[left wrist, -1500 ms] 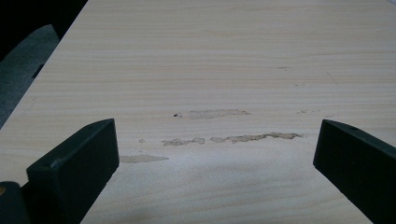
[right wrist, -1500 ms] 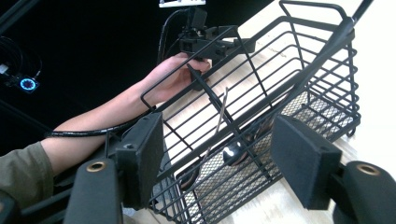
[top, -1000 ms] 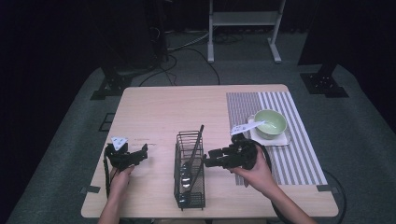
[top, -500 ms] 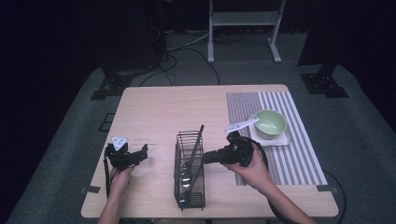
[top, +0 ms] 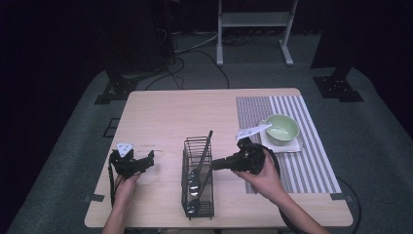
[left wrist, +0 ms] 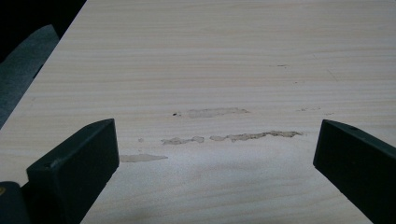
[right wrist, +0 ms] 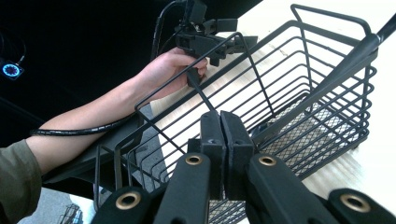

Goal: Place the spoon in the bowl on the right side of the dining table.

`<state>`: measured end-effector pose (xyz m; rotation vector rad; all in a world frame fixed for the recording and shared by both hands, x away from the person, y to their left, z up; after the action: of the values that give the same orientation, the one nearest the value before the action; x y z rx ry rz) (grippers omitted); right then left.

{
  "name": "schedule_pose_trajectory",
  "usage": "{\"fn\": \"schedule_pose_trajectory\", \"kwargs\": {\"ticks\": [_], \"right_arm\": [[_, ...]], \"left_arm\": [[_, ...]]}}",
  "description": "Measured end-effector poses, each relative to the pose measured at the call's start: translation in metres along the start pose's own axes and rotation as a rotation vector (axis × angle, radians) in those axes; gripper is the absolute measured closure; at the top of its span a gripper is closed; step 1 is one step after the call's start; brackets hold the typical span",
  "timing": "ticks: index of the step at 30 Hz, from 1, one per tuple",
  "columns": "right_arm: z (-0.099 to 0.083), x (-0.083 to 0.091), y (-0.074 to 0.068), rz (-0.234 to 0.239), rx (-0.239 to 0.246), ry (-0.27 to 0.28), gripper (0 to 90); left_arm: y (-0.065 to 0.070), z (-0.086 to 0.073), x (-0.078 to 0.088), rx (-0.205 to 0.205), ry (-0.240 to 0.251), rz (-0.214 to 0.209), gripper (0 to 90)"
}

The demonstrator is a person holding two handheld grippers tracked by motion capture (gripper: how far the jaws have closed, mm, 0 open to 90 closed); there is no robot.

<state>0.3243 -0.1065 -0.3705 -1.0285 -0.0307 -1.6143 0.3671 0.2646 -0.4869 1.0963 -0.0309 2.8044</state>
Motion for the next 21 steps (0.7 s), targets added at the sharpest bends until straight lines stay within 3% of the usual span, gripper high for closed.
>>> {"fn": "schedule_pose_trajectory", "kwargs": {"ticks": [21], "right_arm": [[0.012,0.03,-0.011,-0.015,-0.001,0.065,88.5]], "left_arm": [[0.0,0.0,0.0,-0.002,-0.002,0.001,0.0]]}}
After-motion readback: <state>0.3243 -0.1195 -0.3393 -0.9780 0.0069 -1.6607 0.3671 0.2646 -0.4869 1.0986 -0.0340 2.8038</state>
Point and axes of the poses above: each handheld gripper's, and its own axes: x roughly backward along the jaws, z roughly out of its top, y roughly to its right, the point moved 2 cm from there along -x, roughly forward along the jaws, and after that the axes turned 13 degrees about -y, right-handed, at the moved point
